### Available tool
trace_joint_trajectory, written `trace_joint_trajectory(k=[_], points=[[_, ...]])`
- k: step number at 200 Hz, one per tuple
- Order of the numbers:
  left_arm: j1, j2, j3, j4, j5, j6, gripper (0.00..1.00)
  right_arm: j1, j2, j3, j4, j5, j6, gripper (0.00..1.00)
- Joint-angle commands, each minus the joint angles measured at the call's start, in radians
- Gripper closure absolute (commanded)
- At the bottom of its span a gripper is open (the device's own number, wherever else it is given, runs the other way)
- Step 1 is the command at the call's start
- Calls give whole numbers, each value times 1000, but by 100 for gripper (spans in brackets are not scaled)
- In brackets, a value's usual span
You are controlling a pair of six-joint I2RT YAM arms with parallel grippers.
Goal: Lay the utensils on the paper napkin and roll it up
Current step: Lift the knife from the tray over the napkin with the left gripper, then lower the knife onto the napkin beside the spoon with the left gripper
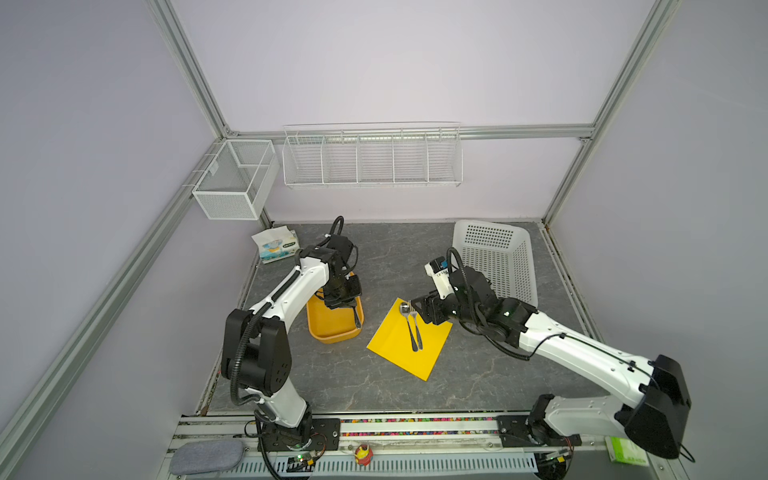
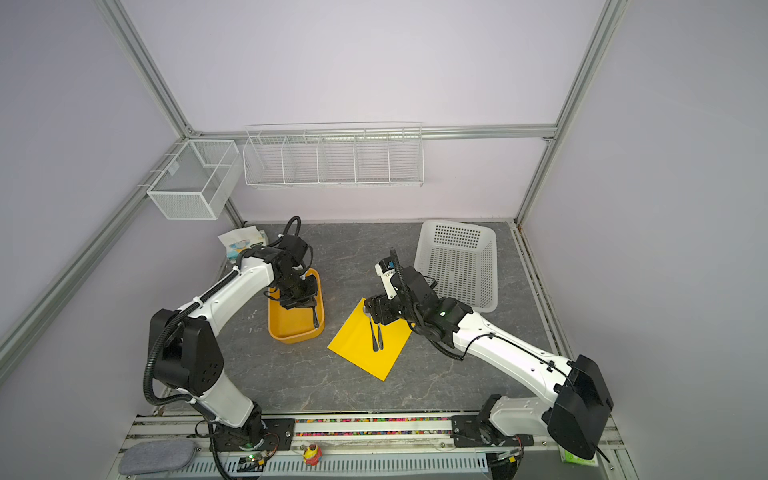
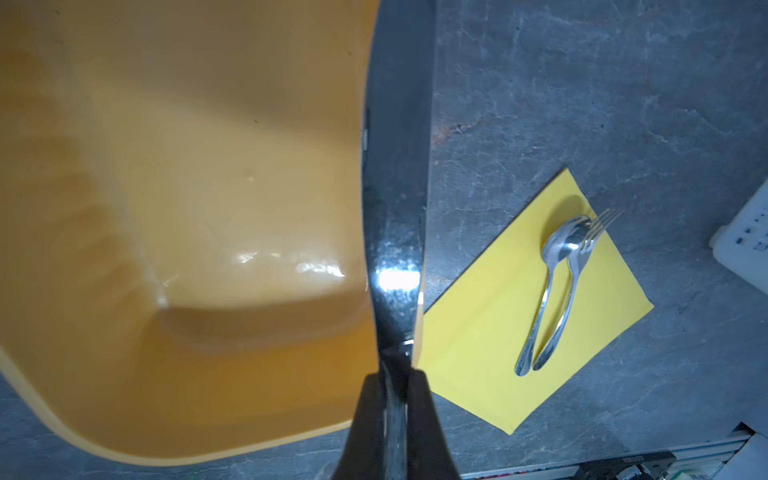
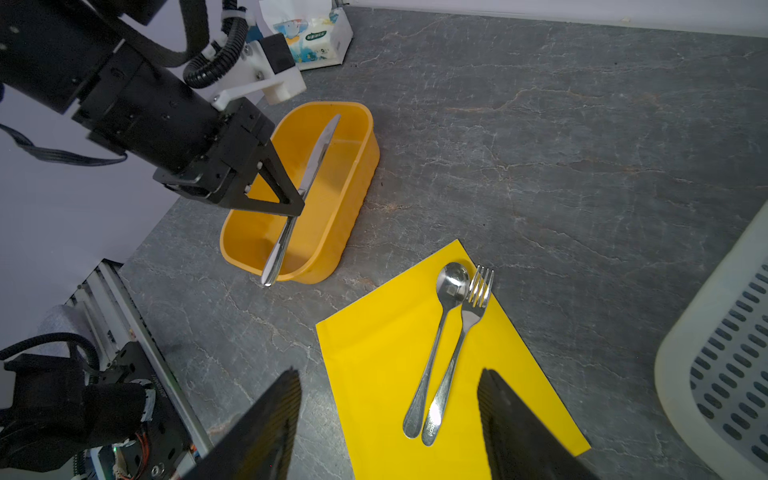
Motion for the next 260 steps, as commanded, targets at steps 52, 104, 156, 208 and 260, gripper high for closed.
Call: trace_joint_trajectory(k=[52, 104, 156, 208, 260], points=[[-210, 66, 11, 111, 39, -151, 94, 3, -67, -51, 17, 42, 29, 30], [-315, 189, 44, 167, 20, -210, 94, 4, -98, -70, 8, 54, 32, 30], [-348, 237, 42, 209, 11, -245, 94, 4, -113, -78, -5, 70, 25, 29], [-348, 213, 26, 170, -93, -227, 88, 4, -102, -81, -3, 70, 24, 29], [-330, 161, -22, 155, -159, -168, 79, 2, -96, -85, -2, 70, 24, 29]])
